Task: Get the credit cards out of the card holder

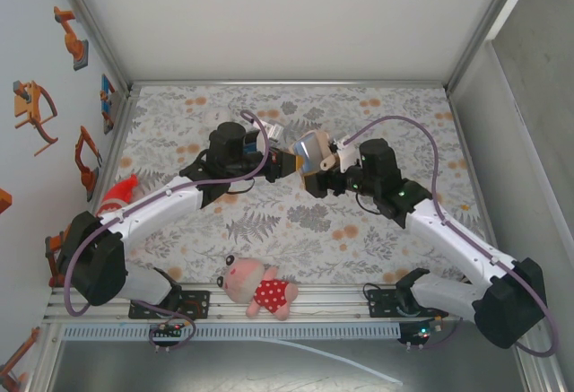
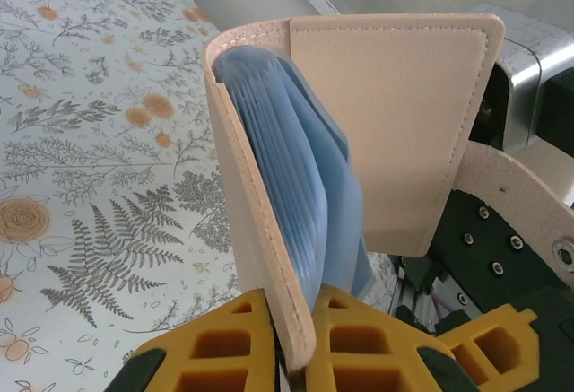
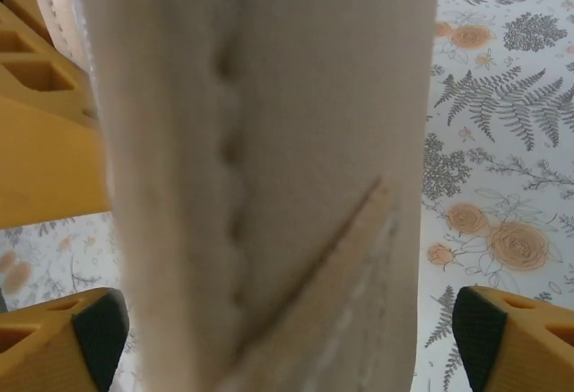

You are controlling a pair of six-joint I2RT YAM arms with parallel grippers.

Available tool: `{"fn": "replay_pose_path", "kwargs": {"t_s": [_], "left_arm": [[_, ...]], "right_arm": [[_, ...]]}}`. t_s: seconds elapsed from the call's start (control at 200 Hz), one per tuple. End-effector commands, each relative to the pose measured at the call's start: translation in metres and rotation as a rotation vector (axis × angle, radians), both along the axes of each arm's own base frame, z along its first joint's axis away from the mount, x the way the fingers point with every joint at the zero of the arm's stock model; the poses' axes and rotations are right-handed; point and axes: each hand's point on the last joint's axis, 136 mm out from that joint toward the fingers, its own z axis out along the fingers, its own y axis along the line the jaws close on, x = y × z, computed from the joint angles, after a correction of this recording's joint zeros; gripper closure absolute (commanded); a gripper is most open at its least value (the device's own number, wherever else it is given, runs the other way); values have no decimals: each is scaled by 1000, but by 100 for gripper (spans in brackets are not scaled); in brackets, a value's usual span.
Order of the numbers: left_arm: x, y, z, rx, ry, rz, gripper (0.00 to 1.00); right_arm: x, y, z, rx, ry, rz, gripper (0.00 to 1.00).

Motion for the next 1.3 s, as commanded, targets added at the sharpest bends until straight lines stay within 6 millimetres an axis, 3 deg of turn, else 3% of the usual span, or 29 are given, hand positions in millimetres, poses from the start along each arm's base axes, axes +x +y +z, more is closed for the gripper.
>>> {"fn": "replay_pose_path", "kwargs": {"t_s": [0.0,0.27,0.386,0.771,0.906,1.297], "left_arm": [[-6,-6,25,-53,-36,-44,96],[-9,-7,26,-62,-34,-68,96],[-12,-9,28,-75,-27,-88,95],[-15,-10,26,-79,-17,-102,75],[-14,-11,24,-76,-12,-103,65],[-12,-14,9,-48,10,-104,58]], "right_arm": [[2,2,7,2,-27,2,13],[2,5,10,40,-30,0,32],[2,5,10,50,-26,-4,32],[1,7,19,127,-27,-21,62],[-1,7,25,168,-25,-25,65],[0,2,39,238,-13,-76,69]]}}
